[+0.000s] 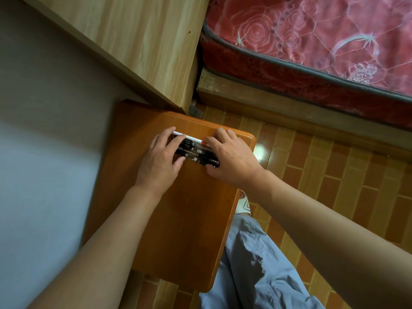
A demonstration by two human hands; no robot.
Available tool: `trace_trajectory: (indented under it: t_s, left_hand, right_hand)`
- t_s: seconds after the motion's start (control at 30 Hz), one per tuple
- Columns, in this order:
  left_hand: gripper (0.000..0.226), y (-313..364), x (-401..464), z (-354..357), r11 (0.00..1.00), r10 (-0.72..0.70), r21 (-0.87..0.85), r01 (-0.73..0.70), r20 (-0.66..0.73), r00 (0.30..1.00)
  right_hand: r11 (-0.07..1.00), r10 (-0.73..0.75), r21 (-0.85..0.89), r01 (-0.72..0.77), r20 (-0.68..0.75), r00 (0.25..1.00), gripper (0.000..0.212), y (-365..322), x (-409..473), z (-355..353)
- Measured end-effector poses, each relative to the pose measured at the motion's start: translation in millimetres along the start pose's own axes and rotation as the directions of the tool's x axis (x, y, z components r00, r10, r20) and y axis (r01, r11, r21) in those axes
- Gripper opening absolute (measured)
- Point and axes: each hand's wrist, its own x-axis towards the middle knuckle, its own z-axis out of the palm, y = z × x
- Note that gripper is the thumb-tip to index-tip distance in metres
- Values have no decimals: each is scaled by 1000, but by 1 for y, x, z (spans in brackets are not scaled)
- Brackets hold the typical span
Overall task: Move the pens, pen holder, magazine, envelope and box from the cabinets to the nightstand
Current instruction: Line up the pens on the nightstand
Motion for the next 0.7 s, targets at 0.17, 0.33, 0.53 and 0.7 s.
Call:
trace_trajectory:
  t_s: [0.17, 0.33, 0.53, 0.7]
  left_hand:
    - [65, 3, 0, 0, 1000, 13, -13, -13, 23, 1000]
    - [64, 2, -7, -2, 1000, 4, -10, -4, 39, 999]
    - [61, -4, -6, -13, 1000, -11, 10, 11, 34, 999]
    - [56, -1, -13, -24, 1000, -4, 31, 3, 26, 1000]
  right_hand:
    - [1000, -3, 7, 3, 16, 1000, 69, 2, 3, -3]
    - [1000, 7, 3, -7, 32, 999, 68, 2, 2, -5]
    - [999, 37, 8, -37, 35, 999, 67, -1, -3, -11]
    - [998, 59, -4, -59, 40, 997, 66, -10, -11, -21]
